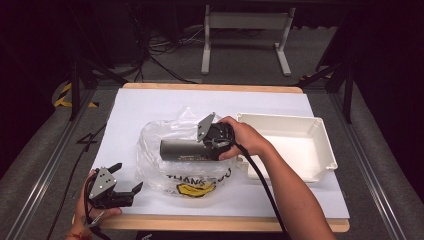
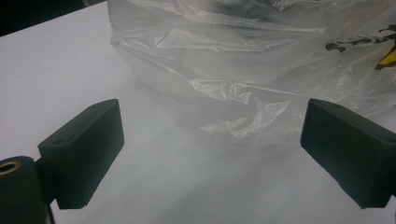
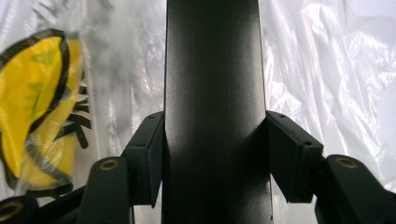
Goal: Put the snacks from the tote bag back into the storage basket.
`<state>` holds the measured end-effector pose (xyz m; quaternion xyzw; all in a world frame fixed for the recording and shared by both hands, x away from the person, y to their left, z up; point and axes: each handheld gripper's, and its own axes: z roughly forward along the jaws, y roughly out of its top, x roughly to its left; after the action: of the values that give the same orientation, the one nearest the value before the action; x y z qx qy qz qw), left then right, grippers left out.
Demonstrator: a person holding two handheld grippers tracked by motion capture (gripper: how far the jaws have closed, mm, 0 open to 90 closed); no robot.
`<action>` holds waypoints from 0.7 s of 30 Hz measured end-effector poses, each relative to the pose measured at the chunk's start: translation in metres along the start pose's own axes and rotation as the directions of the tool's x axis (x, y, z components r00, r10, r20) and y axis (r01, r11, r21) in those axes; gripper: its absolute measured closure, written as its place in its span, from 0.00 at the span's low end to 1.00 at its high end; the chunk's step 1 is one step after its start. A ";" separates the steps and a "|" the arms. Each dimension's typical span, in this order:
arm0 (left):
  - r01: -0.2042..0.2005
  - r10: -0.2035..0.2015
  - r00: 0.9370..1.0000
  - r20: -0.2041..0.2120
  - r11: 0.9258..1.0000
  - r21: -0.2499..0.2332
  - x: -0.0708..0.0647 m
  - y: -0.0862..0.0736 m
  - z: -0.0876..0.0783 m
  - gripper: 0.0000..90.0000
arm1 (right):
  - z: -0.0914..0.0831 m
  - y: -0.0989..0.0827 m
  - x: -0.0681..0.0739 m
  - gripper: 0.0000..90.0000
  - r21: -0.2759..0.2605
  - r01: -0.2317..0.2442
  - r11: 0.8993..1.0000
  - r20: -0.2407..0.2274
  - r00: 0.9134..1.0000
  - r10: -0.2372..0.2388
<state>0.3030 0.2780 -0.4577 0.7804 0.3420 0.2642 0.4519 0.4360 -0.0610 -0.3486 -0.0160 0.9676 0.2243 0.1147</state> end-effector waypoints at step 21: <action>0.006 -0.006 1.000 -0.011 1.000 -0.001 0.000 0.000 0.000 0.08 | -0.042 -0.006 0.000 0.48 -0.064 0.014 0.998 0.032 0.999 -0.012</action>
<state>0.3027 0.2780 -0.4577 0.7778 0.3468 0.2670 0.4512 0.4273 -0.0848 -0.3147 -0.0223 0.9578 0.2549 0.1307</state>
